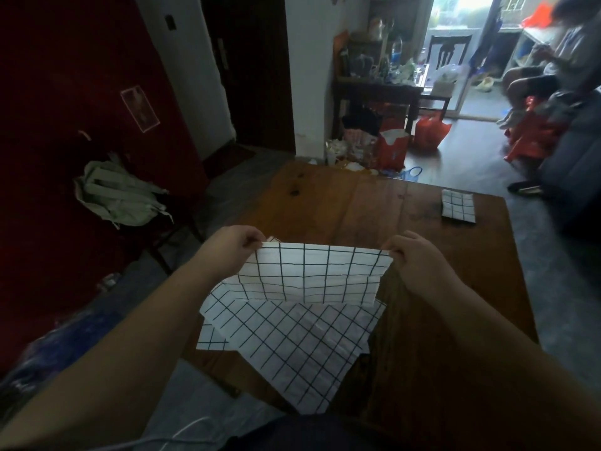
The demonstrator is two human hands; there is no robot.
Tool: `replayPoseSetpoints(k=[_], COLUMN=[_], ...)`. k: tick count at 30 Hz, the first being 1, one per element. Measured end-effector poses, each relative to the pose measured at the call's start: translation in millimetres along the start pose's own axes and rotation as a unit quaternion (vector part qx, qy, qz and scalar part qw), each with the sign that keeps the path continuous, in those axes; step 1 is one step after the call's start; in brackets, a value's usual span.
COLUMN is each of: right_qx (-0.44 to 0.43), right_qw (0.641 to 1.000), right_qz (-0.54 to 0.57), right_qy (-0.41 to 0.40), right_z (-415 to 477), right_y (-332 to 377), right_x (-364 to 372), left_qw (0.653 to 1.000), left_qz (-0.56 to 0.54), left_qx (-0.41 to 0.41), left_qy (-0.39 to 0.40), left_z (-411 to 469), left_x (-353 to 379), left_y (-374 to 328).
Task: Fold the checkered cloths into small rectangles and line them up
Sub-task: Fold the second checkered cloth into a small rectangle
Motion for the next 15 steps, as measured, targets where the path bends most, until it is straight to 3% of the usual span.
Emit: replayPoseSetpoints(k=[10, 15], right_qx=[0.088, 0.105], right_qw=[0.985, 0.975], right_qz=[0.143, 0.191], right_qy=[-0.031, -0.046], right_z=[12.4, 13.7], right_y=[2.0, 11.1], right_x=[2.0, 6.4], left_qw=[0.999, 0.997], left_qz=[0.024, 0.054], left_qx=[-0.036, -0.05], left_qy=[-0.031, -0.001], left_z=[-20.3, -24.3], left_x=[16.2, 20.7], left_y=[36.6, 48.5])
Point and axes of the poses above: each hand's wrist, its own z-axis towards the middle knuckle, its own x-axis out of the palm, y = z × x, the point moved 3 cm from there along z, towards the middle knuckle, and after that the axes turned 6 degrees about x, right-handed, at the moved point
